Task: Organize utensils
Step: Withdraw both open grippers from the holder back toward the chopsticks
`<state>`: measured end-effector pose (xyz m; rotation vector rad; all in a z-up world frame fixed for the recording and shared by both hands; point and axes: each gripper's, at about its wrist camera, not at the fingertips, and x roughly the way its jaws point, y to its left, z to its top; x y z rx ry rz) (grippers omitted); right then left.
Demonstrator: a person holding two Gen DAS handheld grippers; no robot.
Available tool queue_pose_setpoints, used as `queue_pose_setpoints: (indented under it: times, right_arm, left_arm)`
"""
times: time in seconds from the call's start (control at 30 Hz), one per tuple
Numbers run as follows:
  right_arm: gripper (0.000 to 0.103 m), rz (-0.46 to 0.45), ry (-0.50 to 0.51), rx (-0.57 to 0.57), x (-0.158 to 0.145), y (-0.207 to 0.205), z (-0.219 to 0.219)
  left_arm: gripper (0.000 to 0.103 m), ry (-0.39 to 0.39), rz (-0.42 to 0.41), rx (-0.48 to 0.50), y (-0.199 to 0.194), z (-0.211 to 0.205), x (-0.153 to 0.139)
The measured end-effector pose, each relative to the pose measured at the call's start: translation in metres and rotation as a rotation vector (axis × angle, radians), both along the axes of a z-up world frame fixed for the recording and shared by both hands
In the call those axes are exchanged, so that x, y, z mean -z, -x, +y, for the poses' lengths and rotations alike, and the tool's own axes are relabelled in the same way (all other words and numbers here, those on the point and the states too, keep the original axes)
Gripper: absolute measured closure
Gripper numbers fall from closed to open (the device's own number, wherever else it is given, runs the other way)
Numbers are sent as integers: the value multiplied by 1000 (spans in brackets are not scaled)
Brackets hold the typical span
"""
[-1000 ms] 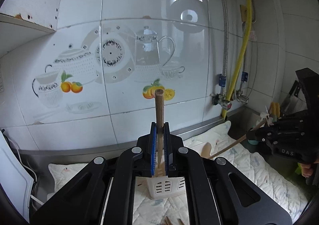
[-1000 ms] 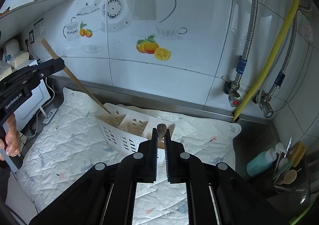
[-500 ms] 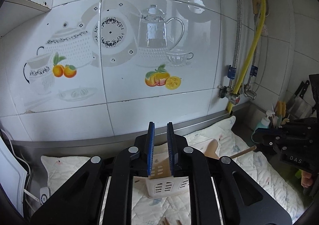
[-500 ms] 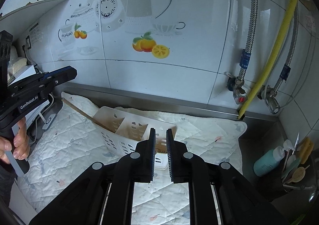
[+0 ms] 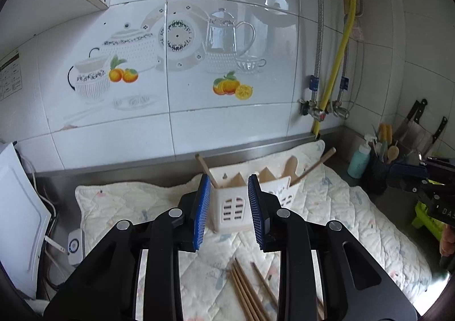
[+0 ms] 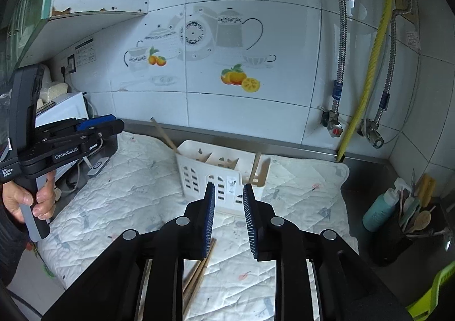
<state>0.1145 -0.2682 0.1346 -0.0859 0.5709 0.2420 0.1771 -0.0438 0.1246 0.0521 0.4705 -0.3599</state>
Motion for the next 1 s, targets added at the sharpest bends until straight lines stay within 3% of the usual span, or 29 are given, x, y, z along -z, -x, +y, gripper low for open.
queue_pose_setpoints:
  times: [0.3,0.53,0.77,1.0]
  right_arm:
    - [78,-9,0,16,45,81,10]
    - [73,30,0,68,94,115,12]
    - [73,121,-56,103,145,126,18]
    - [73,150,-34,120,166,128,25]
  left_arm:
    - [75,-66,84,6,71,9,69]
    - [75,-52,234,-3,112,14,137]
    - [75,-45,369,-10,129,5,195]
    - [76,-19,420,-37,125,3,215]
